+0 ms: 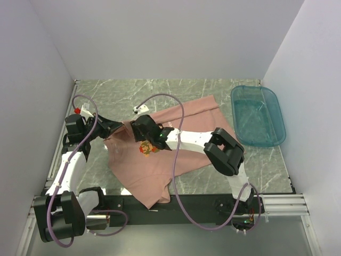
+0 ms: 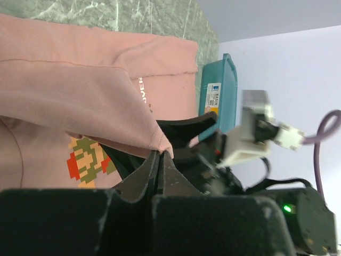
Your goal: Fold and stack the t-shirts
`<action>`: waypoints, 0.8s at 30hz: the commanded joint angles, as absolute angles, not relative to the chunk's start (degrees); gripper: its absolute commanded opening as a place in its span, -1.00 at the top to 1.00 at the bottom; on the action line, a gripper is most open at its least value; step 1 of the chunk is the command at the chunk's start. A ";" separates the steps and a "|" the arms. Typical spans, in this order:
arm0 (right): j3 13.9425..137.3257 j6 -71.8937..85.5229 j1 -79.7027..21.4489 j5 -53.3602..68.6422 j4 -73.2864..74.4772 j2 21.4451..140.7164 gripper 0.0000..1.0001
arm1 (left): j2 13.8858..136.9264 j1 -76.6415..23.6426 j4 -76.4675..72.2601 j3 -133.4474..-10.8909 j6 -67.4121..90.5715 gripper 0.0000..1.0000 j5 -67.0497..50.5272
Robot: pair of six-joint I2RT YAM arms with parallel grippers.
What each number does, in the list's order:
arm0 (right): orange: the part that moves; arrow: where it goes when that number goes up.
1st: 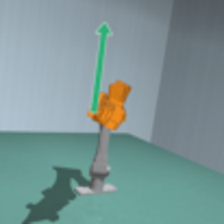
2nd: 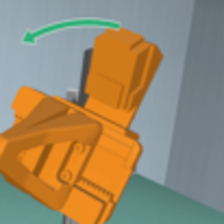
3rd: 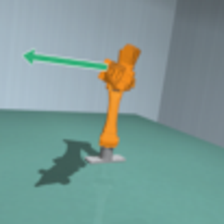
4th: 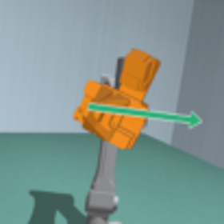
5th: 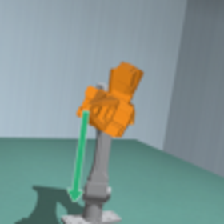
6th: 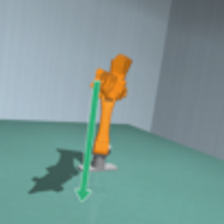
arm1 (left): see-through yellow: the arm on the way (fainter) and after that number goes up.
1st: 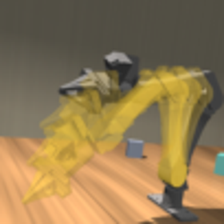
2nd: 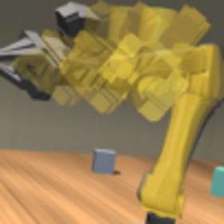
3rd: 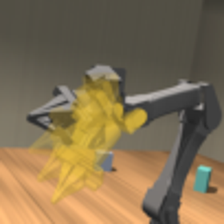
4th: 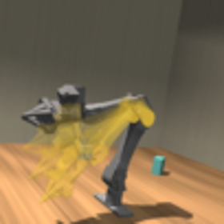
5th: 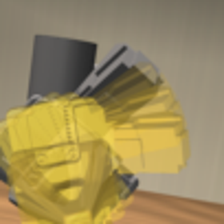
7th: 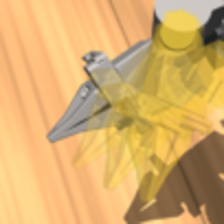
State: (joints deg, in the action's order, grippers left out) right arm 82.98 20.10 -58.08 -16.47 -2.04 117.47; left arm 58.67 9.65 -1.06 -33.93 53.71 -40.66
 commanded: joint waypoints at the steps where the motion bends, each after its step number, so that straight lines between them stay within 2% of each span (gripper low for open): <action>1: 81.91 19.34 -59.76 -18.79 -7.12 112.50 -0.14 | 57.04 9.49 -2.99 -33.40 54.84 0.99 -40.69; 14: 81.04 12.92 -64.16 -34.00 -14.75 116.28 -0.25 | 56.51 9.58 -5.54 -31.55 61.43 0.99 -39.64; 24: 81.65 9.93 -64.16 -37.18 -18.11 118.83 -0.20 | 56.87 9.58 -6.33 -32.87 63.19 0.99 -40.78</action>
